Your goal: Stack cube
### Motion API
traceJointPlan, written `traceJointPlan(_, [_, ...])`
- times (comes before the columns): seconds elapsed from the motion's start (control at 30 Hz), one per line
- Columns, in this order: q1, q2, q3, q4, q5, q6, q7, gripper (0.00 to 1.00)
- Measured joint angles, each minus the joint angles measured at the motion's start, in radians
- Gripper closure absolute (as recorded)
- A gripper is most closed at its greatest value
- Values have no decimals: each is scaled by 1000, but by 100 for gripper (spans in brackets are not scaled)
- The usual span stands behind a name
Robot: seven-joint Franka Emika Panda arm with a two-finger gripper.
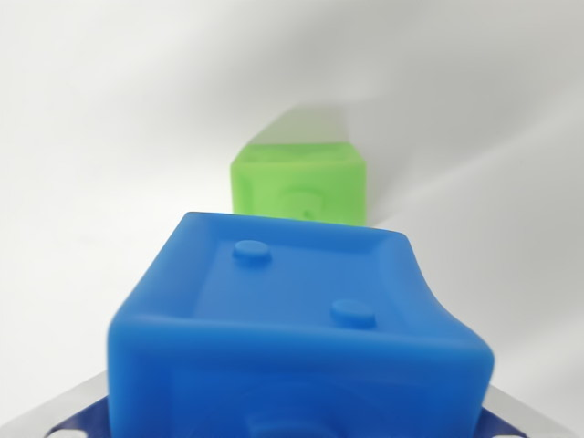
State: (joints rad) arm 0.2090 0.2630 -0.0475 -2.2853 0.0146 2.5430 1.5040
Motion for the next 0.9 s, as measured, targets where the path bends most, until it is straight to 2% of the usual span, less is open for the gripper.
traceJointPlan(0.9, [0, 121, 3, 2, 13, 119, -8, 100])
